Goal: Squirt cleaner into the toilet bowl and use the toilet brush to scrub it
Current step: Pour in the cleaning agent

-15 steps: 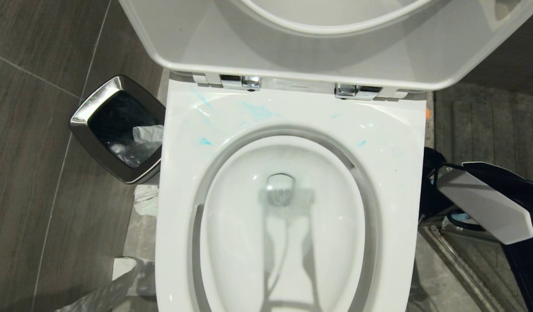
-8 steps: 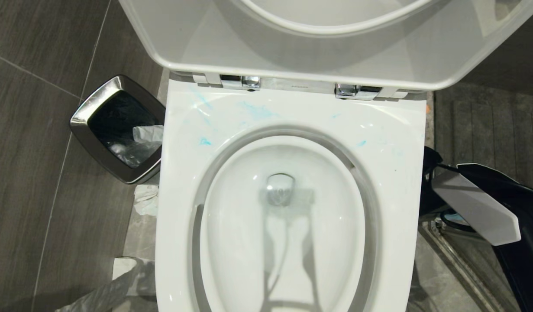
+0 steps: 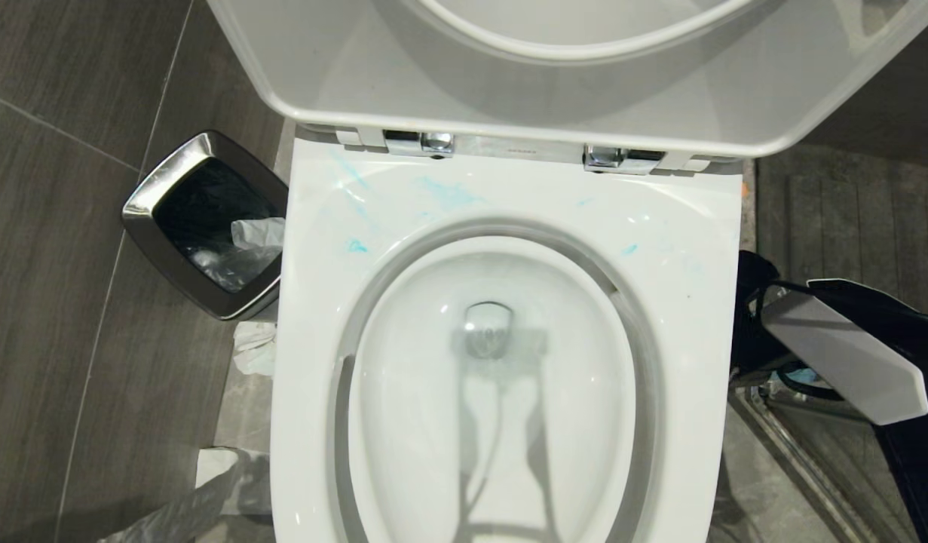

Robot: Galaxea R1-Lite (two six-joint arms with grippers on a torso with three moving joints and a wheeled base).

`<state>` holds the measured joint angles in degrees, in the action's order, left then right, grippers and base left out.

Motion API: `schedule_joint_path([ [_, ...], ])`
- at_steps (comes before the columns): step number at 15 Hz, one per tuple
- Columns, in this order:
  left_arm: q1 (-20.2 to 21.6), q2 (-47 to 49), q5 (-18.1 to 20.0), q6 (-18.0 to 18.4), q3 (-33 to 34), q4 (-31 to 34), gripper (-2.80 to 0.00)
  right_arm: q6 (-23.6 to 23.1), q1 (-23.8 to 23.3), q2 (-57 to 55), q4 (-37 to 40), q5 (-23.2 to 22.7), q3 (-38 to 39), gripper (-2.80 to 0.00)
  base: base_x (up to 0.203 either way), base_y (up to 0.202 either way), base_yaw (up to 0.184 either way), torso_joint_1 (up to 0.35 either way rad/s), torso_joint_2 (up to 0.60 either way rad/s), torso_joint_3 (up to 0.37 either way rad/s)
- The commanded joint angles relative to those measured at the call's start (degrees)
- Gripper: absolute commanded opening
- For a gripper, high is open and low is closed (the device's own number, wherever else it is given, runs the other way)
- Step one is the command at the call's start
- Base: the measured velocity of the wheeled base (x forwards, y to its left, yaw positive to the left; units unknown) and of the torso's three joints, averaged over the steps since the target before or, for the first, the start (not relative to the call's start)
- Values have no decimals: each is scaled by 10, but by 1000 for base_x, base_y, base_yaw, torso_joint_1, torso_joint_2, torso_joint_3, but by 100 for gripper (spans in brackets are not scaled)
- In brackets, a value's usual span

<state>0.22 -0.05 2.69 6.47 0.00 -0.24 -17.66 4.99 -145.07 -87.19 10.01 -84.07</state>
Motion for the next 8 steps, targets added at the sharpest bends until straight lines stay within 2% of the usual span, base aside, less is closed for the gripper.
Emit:
schedule_joint_path([
  [1, 0, 0, 0, 0, 4, 0, -280, -1, 0, 22, -5, 4, 25, 0, 0, 0, 0, 0, 0, 0],
  [4, 0, 0, 0, 0, 4, 0, -280, 1, -5, 38, -5, 20, 67, 0, 0, 0, 0, 0, 0, 0],
  [8, 0, 0, 0, 0, 4, 1, -280, 4, -17, 38, -5, 38, 72, 0, 0, 0, 0, 0, 0, 0],
])
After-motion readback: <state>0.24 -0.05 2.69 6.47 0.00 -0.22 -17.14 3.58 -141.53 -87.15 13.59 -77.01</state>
